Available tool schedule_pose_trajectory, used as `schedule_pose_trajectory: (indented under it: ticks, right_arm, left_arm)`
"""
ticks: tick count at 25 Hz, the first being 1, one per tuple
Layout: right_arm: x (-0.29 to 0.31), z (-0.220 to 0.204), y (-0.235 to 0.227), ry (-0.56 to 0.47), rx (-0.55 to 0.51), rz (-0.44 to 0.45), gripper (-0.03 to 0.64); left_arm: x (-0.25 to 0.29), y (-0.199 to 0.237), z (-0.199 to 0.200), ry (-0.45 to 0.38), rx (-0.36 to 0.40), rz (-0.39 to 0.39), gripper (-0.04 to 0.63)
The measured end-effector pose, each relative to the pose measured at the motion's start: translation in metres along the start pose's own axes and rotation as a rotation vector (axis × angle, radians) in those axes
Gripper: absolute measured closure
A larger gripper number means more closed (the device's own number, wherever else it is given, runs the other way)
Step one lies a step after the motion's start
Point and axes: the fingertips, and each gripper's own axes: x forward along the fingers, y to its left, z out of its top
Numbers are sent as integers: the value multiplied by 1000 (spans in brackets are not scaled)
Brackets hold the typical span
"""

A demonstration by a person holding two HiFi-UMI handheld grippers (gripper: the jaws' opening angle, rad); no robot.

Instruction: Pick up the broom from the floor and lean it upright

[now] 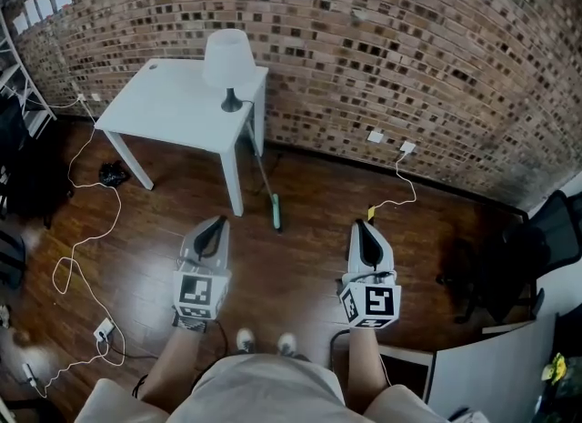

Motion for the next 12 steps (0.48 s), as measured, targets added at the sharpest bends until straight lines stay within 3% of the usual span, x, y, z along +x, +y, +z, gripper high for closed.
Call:
schedule_pose_trajectory:
  ticks: [12]
  right_arm:
    - [2,-5,10,10,3,41,606]
  left_arm:
    - [1,-1,-3,3,-11,-3,594]
